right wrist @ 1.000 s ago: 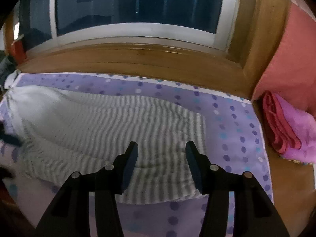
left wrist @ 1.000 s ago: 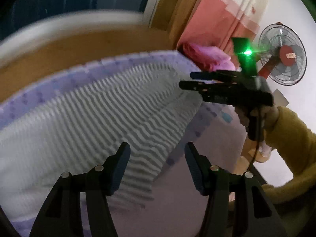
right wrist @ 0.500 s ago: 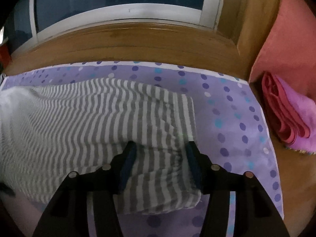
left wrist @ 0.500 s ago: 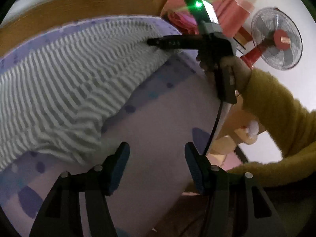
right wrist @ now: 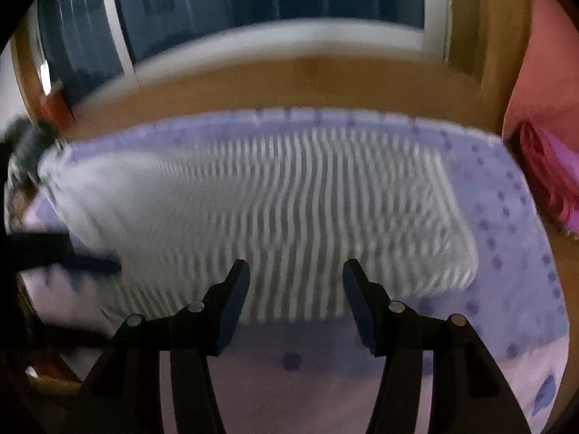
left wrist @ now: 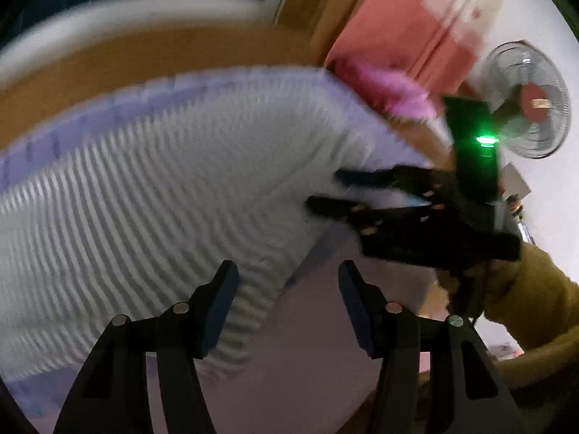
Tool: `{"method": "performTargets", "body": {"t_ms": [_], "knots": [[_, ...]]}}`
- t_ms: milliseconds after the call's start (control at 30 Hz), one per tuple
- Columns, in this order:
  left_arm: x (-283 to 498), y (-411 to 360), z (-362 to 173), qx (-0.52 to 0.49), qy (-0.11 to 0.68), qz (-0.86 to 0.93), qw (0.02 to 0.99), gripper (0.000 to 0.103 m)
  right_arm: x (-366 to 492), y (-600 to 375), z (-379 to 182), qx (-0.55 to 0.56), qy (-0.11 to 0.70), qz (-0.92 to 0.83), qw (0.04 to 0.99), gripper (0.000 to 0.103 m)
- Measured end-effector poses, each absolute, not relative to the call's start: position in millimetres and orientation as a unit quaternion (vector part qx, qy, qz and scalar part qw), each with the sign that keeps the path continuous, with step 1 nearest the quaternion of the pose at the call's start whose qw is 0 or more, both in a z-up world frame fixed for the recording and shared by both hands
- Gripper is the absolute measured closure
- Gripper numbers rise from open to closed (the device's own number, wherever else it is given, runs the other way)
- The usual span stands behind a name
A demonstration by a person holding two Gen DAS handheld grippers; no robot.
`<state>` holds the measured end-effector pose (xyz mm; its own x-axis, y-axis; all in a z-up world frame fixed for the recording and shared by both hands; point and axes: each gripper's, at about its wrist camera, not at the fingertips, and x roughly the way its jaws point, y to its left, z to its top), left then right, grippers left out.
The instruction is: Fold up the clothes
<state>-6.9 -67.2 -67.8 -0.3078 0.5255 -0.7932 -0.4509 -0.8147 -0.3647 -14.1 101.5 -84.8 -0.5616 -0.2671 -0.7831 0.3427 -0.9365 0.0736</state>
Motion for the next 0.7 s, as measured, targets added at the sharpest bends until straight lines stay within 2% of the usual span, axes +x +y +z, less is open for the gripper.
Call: {"method": "performTargets", "body": {"t_ms": [133,200,400,700], "knots": [[13,-63,-69,-0.493,-0.033,0.817,0.298,0.045,0,111,-95,0.424,0.066,-0.888,0.166,0.048],[17,-69,-66,-0.497,-0.030,0.815,0.298,0.045,3,118,-97,0.433,0.057,-0.887,0.152,0.043],[32,-121,-57,-0.502,-0.058,0.820,0.269,0.045,23,123,-81,0.424,0.012,-0.900,0.104,0.043],[62,-227,-48,-0.495,-0.114,0.835,0.209,0.045,67,24,-53,0.394,-0.001,-0.909,0.136,0.040]]}}
